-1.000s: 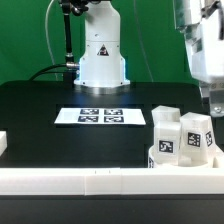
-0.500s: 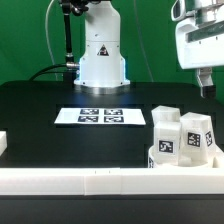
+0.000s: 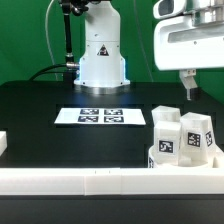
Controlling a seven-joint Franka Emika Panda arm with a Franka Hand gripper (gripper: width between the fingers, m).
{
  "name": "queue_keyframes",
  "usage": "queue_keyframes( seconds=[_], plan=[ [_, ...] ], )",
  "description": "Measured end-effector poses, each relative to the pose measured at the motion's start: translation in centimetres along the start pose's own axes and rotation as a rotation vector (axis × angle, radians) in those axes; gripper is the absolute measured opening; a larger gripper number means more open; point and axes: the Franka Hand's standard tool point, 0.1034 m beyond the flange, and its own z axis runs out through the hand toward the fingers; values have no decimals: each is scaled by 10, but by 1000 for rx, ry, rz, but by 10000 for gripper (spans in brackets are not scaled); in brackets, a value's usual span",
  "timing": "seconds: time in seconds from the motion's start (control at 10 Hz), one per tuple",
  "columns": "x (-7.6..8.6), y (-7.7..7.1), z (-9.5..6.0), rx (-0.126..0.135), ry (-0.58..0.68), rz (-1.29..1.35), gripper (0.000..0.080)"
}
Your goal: Assemble stool
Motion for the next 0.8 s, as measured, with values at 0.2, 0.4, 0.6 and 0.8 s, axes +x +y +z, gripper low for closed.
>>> queue_keyframes(
  seconds=[0.2, 0.4, 0.6, 0.8],
  plan=[
    [4, 2, 0, -7, 11, -139, 649],
    [9, 5, -1, -19, 21, -314, 649],
    [30, 16, -3, -30, 23, -576, 649],
    [43, 10, -10, -33, 20, -826, 649]
  ],
)
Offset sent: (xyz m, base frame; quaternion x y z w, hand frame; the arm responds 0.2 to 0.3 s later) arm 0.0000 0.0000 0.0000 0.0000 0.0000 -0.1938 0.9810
